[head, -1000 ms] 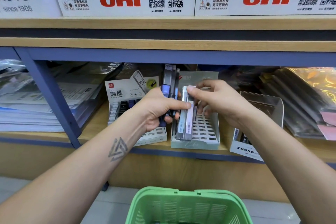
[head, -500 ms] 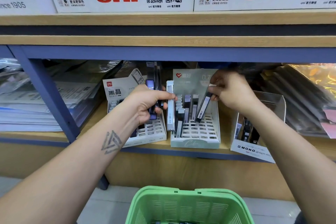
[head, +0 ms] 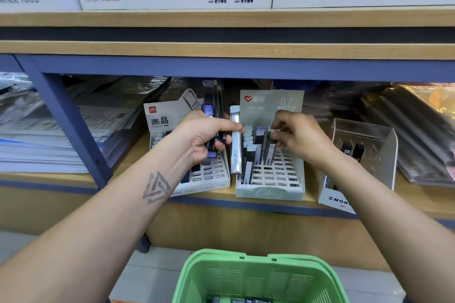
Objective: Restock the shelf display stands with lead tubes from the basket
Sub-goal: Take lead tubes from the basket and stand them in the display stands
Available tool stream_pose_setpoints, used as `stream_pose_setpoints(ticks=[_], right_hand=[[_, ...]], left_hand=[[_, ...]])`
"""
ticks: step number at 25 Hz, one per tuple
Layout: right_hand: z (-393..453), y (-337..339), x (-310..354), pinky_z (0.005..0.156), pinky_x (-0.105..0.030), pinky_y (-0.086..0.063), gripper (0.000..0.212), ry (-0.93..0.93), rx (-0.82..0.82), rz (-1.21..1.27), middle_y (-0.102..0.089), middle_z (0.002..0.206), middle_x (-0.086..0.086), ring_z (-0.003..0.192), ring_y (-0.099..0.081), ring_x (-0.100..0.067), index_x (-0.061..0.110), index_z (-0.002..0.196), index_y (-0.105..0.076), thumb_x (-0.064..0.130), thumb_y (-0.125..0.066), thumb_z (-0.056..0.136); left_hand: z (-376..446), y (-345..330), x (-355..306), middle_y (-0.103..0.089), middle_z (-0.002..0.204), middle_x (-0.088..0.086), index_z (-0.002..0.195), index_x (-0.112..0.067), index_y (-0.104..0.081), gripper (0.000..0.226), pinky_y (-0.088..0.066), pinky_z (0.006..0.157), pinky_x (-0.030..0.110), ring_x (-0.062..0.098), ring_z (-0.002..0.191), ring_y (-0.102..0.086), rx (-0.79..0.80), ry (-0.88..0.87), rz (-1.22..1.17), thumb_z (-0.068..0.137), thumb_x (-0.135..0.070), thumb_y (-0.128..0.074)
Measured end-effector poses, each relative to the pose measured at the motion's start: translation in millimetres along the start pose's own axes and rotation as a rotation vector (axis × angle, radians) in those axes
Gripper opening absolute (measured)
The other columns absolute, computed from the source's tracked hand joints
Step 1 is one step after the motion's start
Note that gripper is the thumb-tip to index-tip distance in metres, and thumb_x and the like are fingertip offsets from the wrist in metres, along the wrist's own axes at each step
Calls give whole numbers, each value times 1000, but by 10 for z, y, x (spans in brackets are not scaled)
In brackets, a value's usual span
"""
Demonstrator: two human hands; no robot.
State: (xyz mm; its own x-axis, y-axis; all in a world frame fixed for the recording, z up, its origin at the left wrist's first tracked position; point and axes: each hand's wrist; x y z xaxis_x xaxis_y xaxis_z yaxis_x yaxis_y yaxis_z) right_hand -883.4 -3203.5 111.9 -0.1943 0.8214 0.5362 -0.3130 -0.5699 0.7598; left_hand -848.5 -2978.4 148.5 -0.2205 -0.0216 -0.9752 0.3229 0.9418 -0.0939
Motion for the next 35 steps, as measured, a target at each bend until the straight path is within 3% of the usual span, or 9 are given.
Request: stream_pose_setpoints(ticks=[4, 7, 11, 13, 16, 20, 23, 27, 35], right_hand=[[4, -59, -10, 80, -36, -53, 11, 55, -72, -185, -69, 101, -1, 93, -64, -22, 17, 101, -75, 17, -67, 94], [2, -60, -3, 82, -40, -54, 21, 46, -56, -277, -65, 109, 0, 99, -62, -27, 18, 111, -76, 16, -63, 95], [-61, -43, 43, 86, -40, -55, 33, 41, -4, -308, -66, 115, -1, 104, -63, -29, 18, 125, -70, 12, -57, 96], [-72, 61, 165, 82, -36, -57, 35, -14, -75, -126, -69, 115, 1, 95, -67, -20, 21, 134, -64, 20, -58, 99], [-78, 215, 420, 60, -24, -54, 32, -139, -32, 448, -76, 95, -3, 71, -69, -13, 15, 125, -66, 30, -66, 97], [-105, 255, 511, 58, -23, -55, 14, -170, 51, 661, -73, 75, -7, 62, -67, -15, 8, 100, -72, 7, -76, 87], [-55, 463, 304, 64, -28, -60, 13, -220, -48, 519, -73, 79, -9, 68, -70, -23, 11, 97, -70, 4, -75, 87], [-47, 376, 27, 79, -36, -57, 17, -79, -171, -102, -71, 96, -3, 85, -68, -22, 18, 105, -68, 17, -75, 89], [-34, 114, -100, 80, -45, -60, 12, -53, -148, -14, -70, 94, -2, 88, -67, -21, 16, 99, -68, 13, -74, 89]], left_hand=[[-2, -1, 8, -73, 102, 26, 114, 15, -64, 35, -33, 34, 15, 13, 49, -52, 2, 9, 10, 81, 5, -74], [-25, -24, 1, -73, 101, 27, 89, 3, -67, 11, -32, 34, 15, 13, 49, -51, 14, 18, 24, 81, 6, -74], [-65, -72, 11, -73, 96, 26, 76, -6, -61, 19, -30, 34, 15, 13, 48, -48, 33, 1, 38, 82, 8, -73], [-91, -112, 7, -73, 95, 27, 76, -6, -60, 20, -30, 34, 16, 14, 48, -48, 53, -10, 52, 81, 8, -73], [-113, -180, 14, -74, 92, 26, 78, -5, -63, 16, -31, 33, 16, 14, 47, -49, 109, -8, 74, 81, 6, -74], [-97, -296, 49, -68, 83, 20, 93, -8, -61, 23, -28, 33, 16, 14, 46, -48, 138, 2, 100, 80, 6, -75], [-41, -260, 43, -67, 91, 24, 96, -11, -53, 39, -30, 33, 16, 14, 45, -49, 80, 30, 45, 74, 8, -79], [-18, -209, 43, -67, 114, 33, 90, -12, -50, 36, -31, 32, 17, 13, 45, -48, 62, 28, 25, 76, 10, -75], [-45, -220, 34, -72, 106, 29, 100, -9, -50, 38, -31, 33, 17, 13, 46, -48, 96, 36, 21, 77, 8, -75]])
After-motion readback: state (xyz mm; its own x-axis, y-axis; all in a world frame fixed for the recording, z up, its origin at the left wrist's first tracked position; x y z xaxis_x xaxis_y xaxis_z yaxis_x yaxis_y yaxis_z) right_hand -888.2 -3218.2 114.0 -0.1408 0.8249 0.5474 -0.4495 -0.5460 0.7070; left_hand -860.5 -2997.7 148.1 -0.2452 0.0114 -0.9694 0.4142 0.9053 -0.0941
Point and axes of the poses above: each hand's wrist, its own z-axis towards the middle knuckle, its own y-axis out of the back of the hand, x = y × z
